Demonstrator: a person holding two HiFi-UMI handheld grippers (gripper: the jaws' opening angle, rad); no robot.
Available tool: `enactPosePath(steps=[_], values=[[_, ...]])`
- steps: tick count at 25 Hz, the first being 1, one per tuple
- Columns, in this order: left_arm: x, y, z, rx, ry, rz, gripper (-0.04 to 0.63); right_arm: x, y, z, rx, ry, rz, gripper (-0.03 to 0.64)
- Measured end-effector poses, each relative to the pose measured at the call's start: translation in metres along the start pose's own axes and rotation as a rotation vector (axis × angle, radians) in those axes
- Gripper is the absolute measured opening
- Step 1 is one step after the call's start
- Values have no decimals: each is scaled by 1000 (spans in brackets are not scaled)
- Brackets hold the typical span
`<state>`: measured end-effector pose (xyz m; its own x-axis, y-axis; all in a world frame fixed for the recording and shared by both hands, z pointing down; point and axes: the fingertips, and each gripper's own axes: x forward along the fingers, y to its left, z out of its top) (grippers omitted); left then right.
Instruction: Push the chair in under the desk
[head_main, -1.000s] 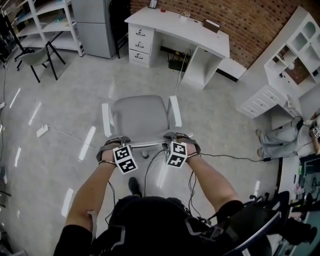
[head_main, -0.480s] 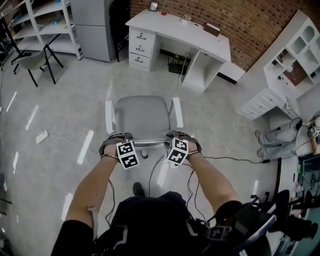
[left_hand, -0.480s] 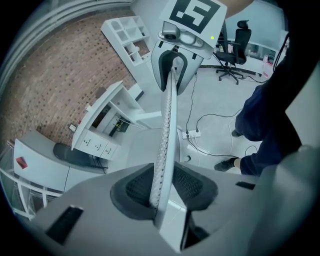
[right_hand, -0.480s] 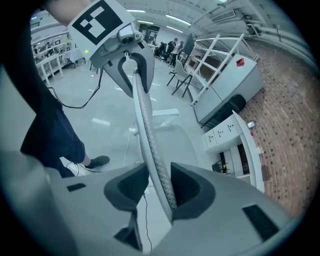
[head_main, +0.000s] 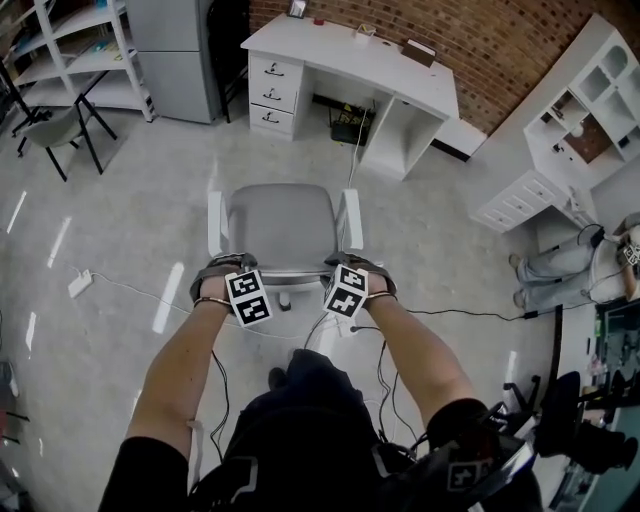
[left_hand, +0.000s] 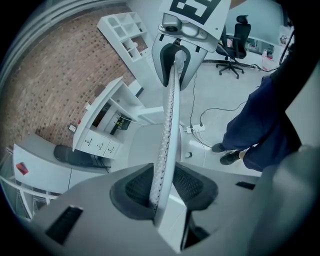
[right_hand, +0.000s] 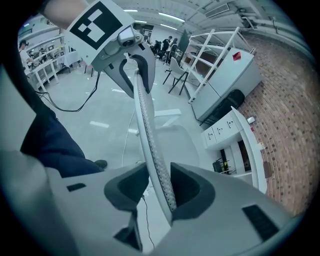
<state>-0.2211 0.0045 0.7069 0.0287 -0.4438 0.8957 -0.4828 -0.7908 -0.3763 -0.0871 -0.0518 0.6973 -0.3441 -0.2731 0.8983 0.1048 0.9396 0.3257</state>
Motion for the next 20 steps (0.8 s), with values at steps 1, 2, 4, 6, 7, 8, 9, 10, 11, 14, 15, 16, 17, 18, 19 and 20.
enactPosePath(steps=[1,2,4,6,7,8,9,10,11,14,15,16,17,18,19,20], values=[[2,6,0,-2,2,-1,121,2,-7,1,-2,2,-10,141],[5,13,1,-4,6,-3,121,4,-14,2,-3,3,-21,141],[10,22,1,-1,16,-12,121,8,-22,4,13,1,-13,141],[15,31,1,9,20,-16,123,12,-27,7,27,-5,7,141],[18,37,1,14,19,-13,121,14,-33,8,28,-8,9,141],[20,44,2,17,18,-8,121,16,-40,9,26,-9,7,141],[23,51,2,18,19,-5,121,19,-46,10,25,-9,4,140],[26,57,2,17,22,-7,123,21,-51,11,27,-8,2,140],[29,61,2,14,27,-15,124,24,-55,12,30,-6,7,138],[35,71,2,5,34,-47,124,30,-65,14,28,-1,39,138],[37,76,3,7,32,-46,123,31,-71,14,24,-3,42,137],[39,82,5,12,29,-40,123,33,-77,14,21,-6,38,137],[42,86,8,18,28,-33,123,34,-82,12,21,-8,31,137],[45,90,10,23,30,-31,123,37,-87,11,24,-9,25,137],[48,94,12,23,34,-34,121,39,-91,10,30,-7,23,137],[52,97,13,21,39,-42,121,41,-96,8,35,-4,26,138]])
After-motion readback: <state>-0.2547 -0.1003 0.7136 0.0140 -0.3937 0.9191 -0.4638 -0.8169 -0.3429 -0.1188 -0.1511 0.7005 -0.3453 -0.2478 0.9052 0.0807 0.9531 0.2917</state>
